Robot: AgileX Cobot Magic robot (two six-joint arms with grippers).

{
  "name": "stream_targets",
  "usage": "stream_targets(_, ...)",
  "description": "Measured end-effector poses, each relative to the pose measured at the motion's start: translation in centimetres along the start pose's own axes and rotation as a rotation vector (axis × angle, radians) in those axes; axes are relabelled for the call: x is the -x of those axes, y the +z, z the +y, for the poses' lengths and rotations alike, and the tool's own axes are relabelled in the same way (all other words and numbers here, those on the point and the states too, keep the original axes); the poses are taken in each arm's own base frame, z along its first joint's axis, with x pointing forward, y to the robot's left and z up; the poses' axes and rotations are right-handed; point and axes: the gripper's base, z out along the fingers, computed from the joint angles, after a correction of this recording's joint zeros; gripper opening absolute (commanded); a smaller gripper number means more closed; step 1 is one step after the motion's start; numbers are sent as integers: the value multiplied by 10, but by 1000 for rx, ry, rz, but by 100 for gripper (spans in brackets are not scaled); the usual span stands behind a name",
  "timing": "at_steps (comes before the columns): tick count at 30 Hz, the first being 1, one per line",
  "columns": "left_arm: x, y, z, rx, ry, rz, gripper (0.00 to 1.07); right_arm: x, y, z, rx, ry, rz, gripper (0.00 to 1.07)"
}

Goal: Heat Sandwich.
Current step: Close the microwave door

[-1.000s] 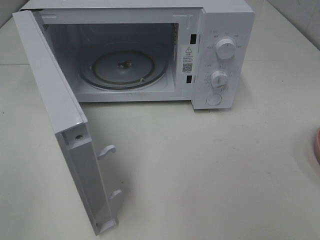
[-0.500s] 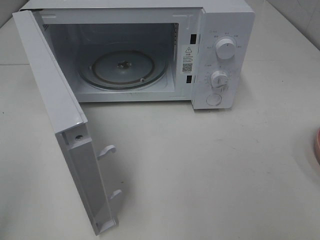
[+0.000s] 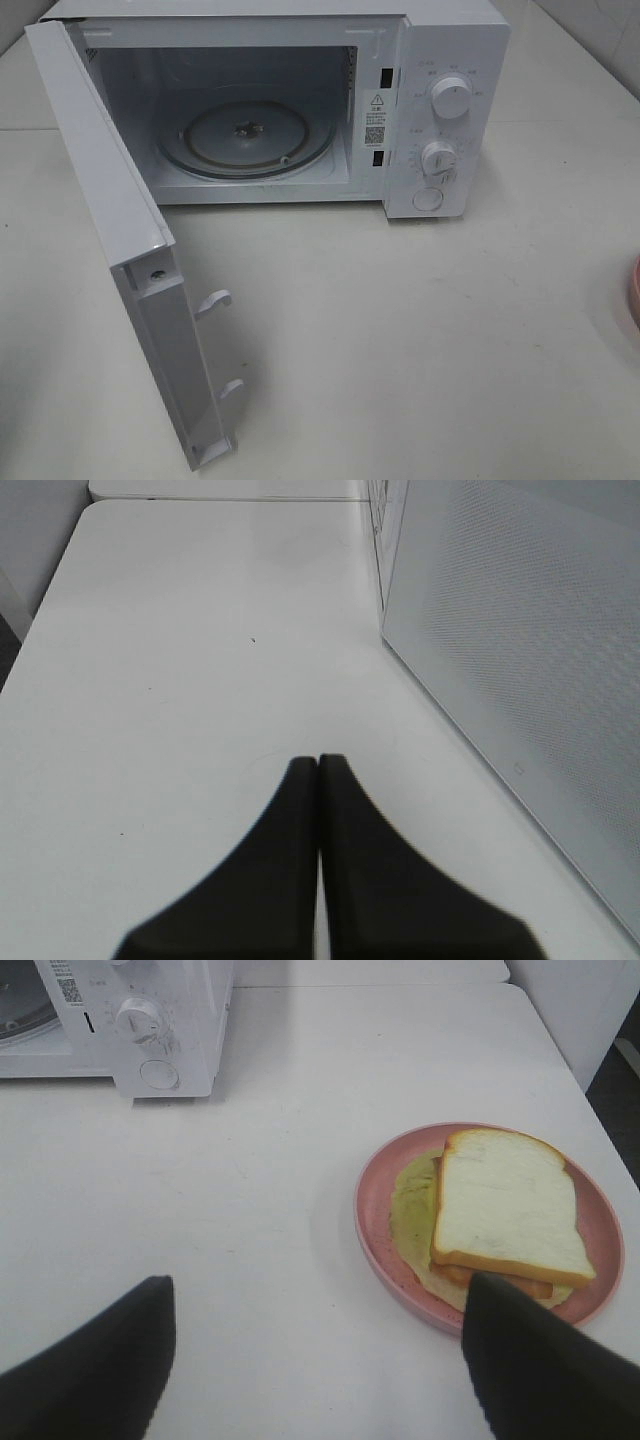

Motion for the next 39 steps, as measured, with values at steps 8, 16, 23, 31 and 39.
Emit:
stream_targets(8,-15,34,3,14,-4,-83,0,0,0,0,0,0,1,76)
stream_targets(16,-17,54,5,27,-3,-207,0,0,0,0,0,0,1,76)
stream_targets(23,-7,75,4,23,67,-297,0,0,0,0,0,0,1,76)
stream_targets(31,-8,98,0,-23,98,-313,0,0,0,0,0,0,1,76)
stream_targets(39,-10,116,-11,-148,129,-358,0,0,0,0,0,0,1,76)
